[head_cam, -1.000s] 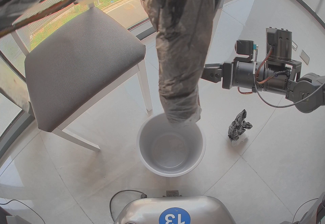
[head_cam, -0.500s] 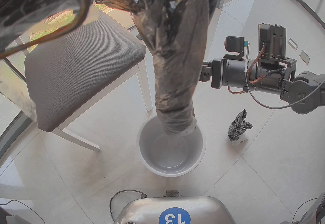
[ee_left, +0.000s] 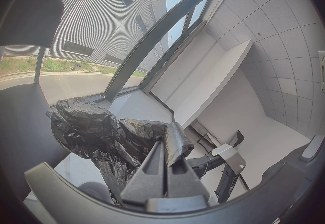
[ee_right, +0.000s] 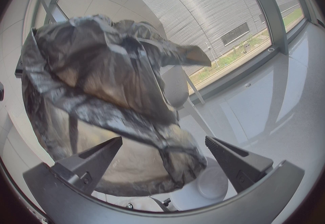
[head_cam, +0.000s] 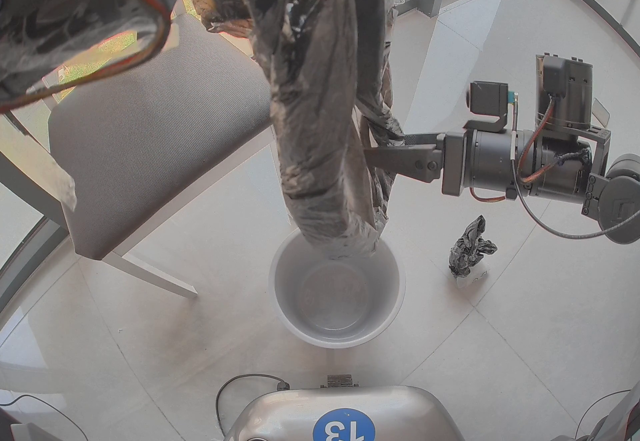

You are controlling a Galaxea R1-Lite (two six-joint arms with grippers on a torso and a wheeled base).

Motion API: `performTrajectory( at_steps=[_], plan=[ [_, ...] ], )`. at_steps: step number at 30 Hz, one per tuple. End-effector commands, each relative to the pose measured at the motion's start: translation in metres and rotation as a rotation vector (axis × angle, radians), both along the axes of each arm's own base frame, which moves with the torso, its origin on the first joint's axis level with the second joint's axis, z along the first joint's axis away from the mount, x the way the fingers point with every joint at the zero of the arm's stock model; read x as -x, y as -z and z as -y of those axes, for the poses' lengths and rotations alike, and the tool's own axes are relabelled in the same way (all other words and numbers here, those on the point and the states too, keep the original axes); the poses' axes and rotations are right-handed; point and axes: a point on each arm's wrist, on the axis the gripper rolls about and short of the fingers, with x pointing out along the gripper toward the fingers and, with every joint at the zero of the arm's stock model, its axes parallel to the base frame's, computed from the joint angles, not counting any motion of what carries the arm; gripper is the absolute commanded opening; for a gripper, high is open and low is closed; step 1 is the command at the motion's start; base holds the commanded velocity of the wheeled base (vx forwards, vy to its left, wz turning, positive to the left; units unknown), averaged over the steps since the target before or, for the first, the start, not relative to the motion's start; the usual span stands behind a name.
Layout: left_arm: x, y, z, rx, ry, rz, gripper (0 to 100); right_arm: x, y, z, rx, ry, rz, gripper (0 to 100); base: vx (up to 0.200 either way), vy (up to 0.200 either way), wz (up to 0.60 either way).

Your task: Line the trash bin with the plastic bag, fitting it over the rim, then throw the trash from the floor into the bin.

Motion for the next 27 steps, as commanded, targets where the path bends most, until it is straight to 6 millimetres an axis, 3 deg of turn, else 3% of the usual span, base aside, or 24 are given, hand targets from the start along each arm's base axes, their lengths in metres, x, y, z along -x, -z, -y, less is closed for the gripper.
performTrajectory(
  at_steps=[1, 5, 11, 15, 23, 27],
  plan=[
    [0.000, -0.008, 0.001, 0.021, 0.003, 0.016, 0, 0.003, 0.010, 0.005, 0.026, 0.007, -0.019, 100, 0.000, 0.000, 0.00],
    [0.003, -0.020, 0.000, 0.057, 0.012, 0.037, 0, -0.004, 0.024, 0.015, 0.067, 0.037, -0.030, 100, 0.000, 0.000, 0.00],
    [0.010, -0.030, 0.003, 0.086, 0.051, 0.051, 0, -0.021, 0.030, 0.011, 0.055, 0.053, -0.022, 100, 0.000, 0.000, 0.00],
    [0.014, -0.031, 0.005, 0.093, 0.069, 0.052, 0, -0.028, 0.026, 0.005, 0.043, 0.047, -0.006, 100, 0.000, 0.000, 0.00],
    [0.014, -0.031, 0.005, 0.092, 0.074, 0.050, 0, -0.042, 0.000, -0.012, -0.060, 0.037, 0.014, 100, 0.000, 0.000, 0.00],
    [0.014, -0.032, 0.005, 0.095, 0.074, 0.052, 0, -0.043, 0.001, -0.013, -0.058, 0.034, 0.010, 100, 0.000, 0.000, 0.00]
  ],
)
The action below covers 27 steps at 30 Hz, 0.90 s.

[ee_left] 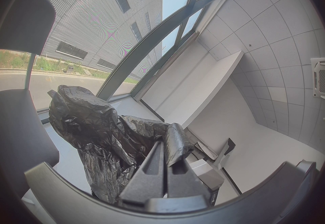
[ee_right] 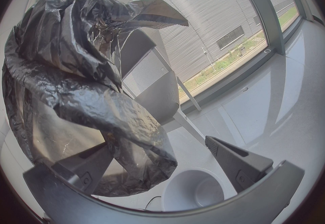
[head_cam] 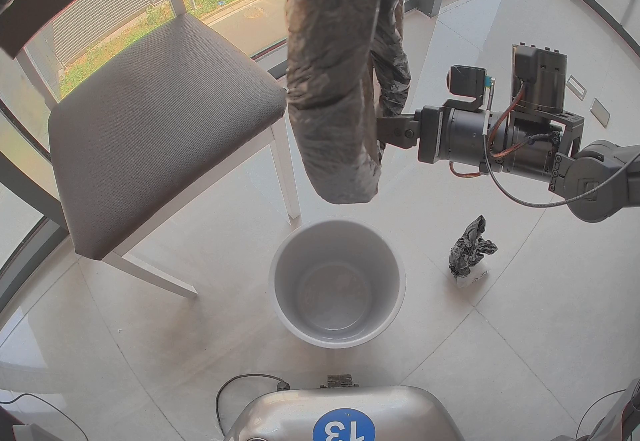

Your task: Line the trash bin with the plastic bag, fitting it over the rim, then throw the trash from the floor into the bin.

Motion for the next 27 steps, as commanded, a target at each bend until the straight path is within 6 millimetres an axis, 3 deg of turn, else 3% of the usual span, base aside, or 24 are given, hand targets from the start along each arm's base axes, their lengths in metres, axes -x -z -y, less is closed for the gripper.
performTrajectory(
  at_steps=[1, 8, 16, 17, 27],
  plan=[
    [0.000, 0.000, 0.001, 0.000, 0.001, 0.000, 0, -0.004, 0.003, -0.005, 0.002, -0.005, -0.006, 100, 0.000, 0.000, 0.00],
    [0.002, -0.008, -0.002, 0.023, 0.004, 0.012, 0, -0.015, 0.011, -0.012, -0.004, -0.008, -0.004, 100, 0.000, 0.000, 0.00],
    [0.003, -0.006, -0.001, 0.026, 0.015, -0.003, 0, -0.013, -0.004, -0.029, -0.113, -0.047, 0.005, 100, 0.000, 0.000, 0.00],
    [0.002, -0.006, 0.000, 0.029, 0.015, -0.008, 0, -0.012, -0.004, -0.030, -0.116, -0.049, 0.006, 0, 0.000, 0.000, 0.00],
    [-0.001, 0.007, 0.004, -0.010, 0.006, -0.037, 0, -0.001, -0.007, -0.020, -0.108, -0.039, 0.001, 0, 0.000, 0.000, 0.00]
  ],
)
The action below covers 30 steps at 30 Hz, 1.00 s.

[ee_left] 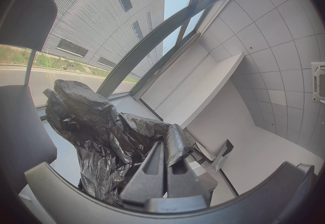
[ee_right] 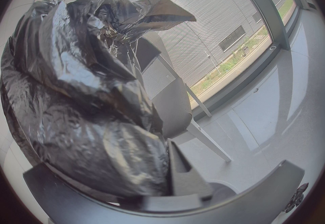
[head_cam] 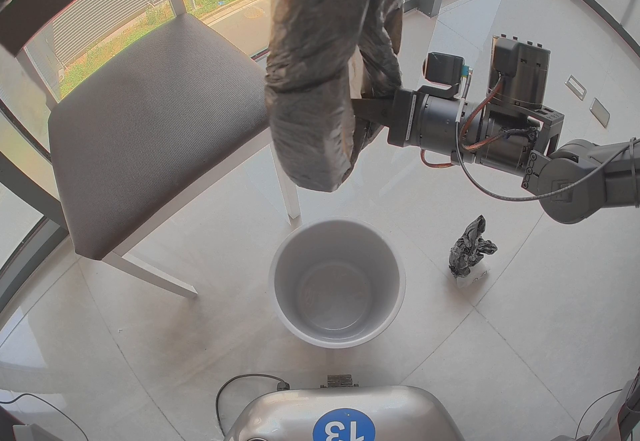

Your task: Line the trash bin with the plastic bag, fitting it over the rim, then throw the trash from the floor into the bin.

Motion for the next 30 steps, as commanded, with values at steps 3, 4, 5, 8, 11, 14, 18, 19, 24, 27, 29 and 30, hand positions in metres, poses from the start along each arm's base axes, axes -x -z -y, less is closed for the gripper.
performTrajectory(
  at_steps=[3, 4, 5, 8, 11, 14, 18, 19, 24, 27, 29, 30],
  plan=[
    [-0.006, 0.021, 0.005, -0.054, -0.018, -0.058, 0, 0.022, -0.002, 0.024, 0.016, 0.027, -0.014, 0, 0.000, 0.000, 0.00],
    [-0.006, 0.021, 0.005, -0.054, -0.018, -0.058, 0, 0.022, -0.002, 0.024, 0.016, 0.027, -0.014, 0, 0.000, 0.000, 0.00],
    [-0.013, 0.034, 0.003, -0.092, -0.051, -0.083, 0, 0.039, -0.001, 0.038, 0.031, 0.036, -0.026, 0, 0.000, 0.000, 0.00],
    [-0.020, 0.055, 0.007, -0.158, -0.075, -0.121, 0, 0.067, 0.005, 0.058, 0.054, 0.047, -0.058, 0, 0.000, 0.000, 0.00],
    [-0.028, 0.078, 0.008, -0.226, -0.119, -0.168, 0, 0.092, 0.016, 0.072, 0.089, 0.044, -0.115, 0, 0.000, 0.000, 0.00],
    [-0.033, 0.108, 0.008, -0.311, -0.156, -0.225, 0, 0.115, 0.033, 0.085, 0.150, 0.045, -0.218, 0, 0.000, 0.000, 0.00],
    [-0.031, 0.133, 0.006, -0.365, -0.158, -0.302, 0, 0.132, 0.047, 0.095, 0.232, 0.043, -0.354, 0, 0.000, 0.000, 0.00],
    [-0.031, 0.137, 0.007, -0.370, -0.157, -0.322, 0, 0.134, 0.049, 0.096, 0.250, 0.042, -0.378, 0, 0.000, 0.000, 0.00],
    [-0.030, 0.158, 0.006, -0.423, -0.166, -0.394, 0, 0.139, 0.059, 0.098, 0.346, 0.025, -0.454, 0, 0.000, 0.000, 0.00],
    [-0.030, 0.168, 0.004, -0.452, -0.174, -0.467, 0, 0.135, 0.072, 0.096, 0.413, 0.012, -0.515, 0, 0.000, 0.000, 0.00],
    [-0.030, 0.173, 0.004, -0.458, -0.181, -0.533, 0, 0.130, 0.080, 0.094, 0.457, -0.001, -0.530, 0, 0.000, 0.000, 0.00],
    [-0.030, 0.175, 0.004, -0.460, -0.186, -0.566, 0, 0.127, 0.084, 0.093, 0.475, -0.006, -0.533, 0, 0.000, 0.000, 0.00]
  ],
)
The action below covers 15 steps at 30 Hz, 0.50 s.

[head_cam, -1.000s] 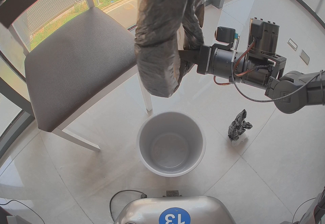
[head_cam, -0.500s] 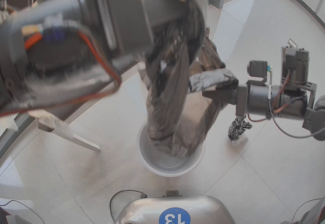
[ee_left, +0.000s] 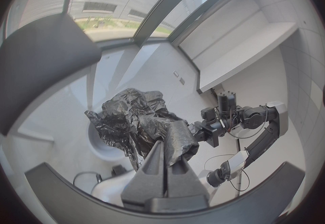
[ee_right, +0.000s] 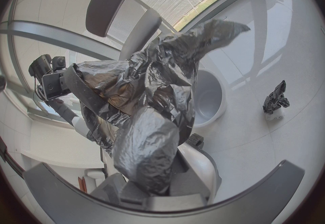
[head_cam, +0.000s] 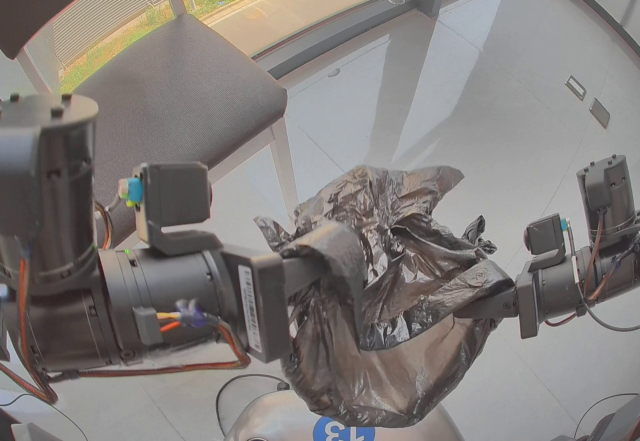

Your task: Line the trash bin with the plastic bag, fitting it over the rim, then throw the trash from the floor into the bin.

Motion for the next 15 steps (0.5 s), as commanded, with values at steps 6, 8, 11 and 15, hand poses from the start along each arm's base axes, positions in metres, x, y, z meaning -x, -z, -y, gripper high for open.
performTrajectory(
  at_steps=[6, 8, 11, 15],
  plan=[
    [-0.005, 0.025, 0.005, -0.035, -0.068, -0.192, 0, -0.020, 0.028, -0.012, 0.107, -0.058, -0.078, 0, 0.000, 0.000, 0.00],
    [-0.006, 0.028, 0.007, -0.038, -0.071, -0.211, 0, -0.021, 0.031, -0.015, 0.126, -0.073, -0.098, 0, 0.000, 0.000, 0.00],
    [-0.010, 0.035, 0.012, -0.053, -0.078, -0.254, 0, -0.022, 0.033, -0.017, 0.179, -0.109, -0.143, 0, 0.000, 0.000, 0.00],
    [-0.018, 0.046, 0.018, -0.094, -0.096, -0.292, 0, -0.025, 0.034, -0.019, 0.224, -0.143, -0.174, 0, 0.000, 0.000, 0.00]
  ],
)
